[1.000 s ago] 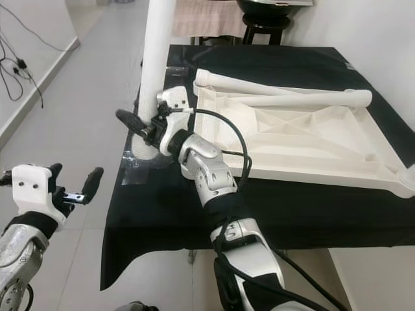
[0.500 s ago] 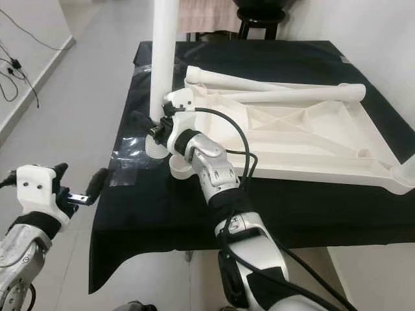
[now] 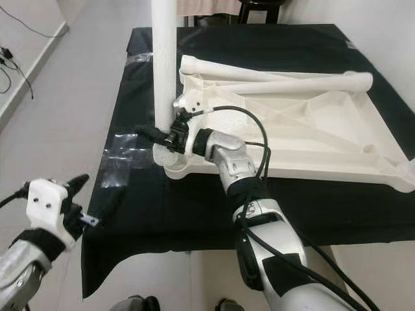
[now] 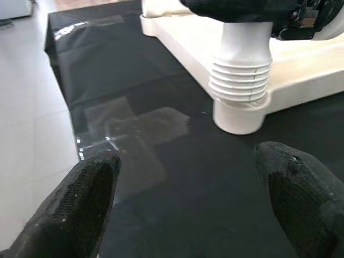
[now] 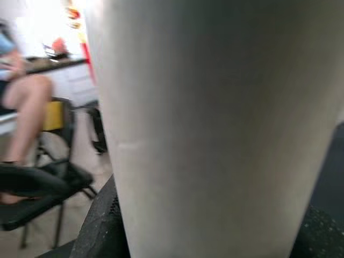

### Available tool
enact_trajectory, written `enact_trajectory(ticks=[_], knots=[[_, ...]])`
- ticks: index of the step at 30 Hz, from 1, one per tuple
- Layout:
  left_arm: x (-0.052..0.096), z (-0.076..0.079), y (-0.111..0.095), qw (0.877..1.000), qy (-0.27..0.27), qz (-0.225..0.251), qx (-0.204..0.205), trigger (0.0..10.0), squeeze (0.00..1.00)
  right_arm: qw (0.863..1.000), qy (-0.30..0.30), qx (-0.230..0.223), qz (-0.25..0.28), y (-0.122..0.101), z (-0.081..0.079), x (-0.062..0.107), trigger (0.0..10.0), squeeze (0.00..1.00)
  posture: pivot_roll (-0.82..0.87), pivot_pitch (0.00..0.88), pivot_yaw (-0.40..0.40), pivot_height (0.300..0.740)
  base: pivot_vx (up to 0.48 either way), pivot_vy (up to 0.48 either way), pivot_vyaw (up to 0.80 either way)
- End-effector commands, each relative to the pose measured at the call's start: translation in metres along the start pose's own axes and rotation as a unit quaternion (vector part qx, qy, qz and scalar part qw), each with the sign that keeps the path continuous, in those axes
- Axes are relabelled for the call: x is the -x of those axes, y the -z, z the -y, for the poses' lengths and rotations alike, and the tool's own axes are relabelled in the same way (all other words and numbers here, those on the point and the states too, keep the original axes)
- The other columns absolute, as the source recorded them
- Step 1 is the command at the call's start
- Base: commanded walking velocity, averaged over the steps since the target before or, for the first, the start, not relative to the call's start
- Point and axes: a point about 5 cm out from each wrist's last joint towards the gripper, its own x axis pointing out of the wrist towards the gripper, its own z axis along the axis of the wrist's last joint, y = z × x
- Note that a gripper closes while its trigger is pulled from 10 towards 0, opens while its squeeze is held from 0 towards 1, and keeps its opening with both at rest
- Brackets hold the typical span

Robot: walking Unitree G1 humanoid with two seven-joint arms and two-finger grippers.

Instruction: Building children table

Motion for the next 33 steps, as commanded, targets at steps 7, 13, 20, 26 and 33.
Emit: enact_trajectory(ticks=[7, 13, 20, 26, 33], knots=[[0.013, 0.008, -0.002, 0.999, 0.024, -0.016, 0.019, 10.0, 0.0, 0.999, -0.047, 0.007, 0.013, -0.006, -0.003, -0.004, 10.0, 0.0, 0.1, 0.312, 0.04, 0.74, 0.0, 0.0, 0.0], [0.018, 0.01, -0.005, 0.999, 0.028, -0.017, 0.028, 10.0, 0.0, 0.999, -0.027, 0.025, -0.007, -0.003, 0.001, -0.006, 10.0, 0.0, 0.11, 0.326, 0.044, 0.74, 0.0, 0.0, 0.0], [0.021, 0.012, -0.007, 0.999, 0.029, -0.019, 0.033, 10.0, 0.0, 0.999, -0.031, 0.015, 0.01, -0.01, 0.005, -0.003, 10.0, 0.0, 0.11, 0.335, 0.045, 0.74, 0.0, 0.0, 0.0], [0.023, 0.013, -0.008, 0.999, 0.031, -0.022, 0.039, 10.0, 0.0, 0.993, -0.107, -0.024, 0.038, -0.02, 0.005, 0.012, 10.0, 0.0, 0.11, 0.34, 0.049, 0.74, 0.0, 0.0, 0.0], [0.023, 0.012, -0.008, 0.998, 0.032, -0.023, 0.04, 10.0, 0.0, 0.992, -0.126, -0.015, 0.017, -0.017, 0.005, 0.016, 10.0, 0.0, 0.11, 0.338, 0.05, 0.74, 0.0, 0.0, 0.0]])
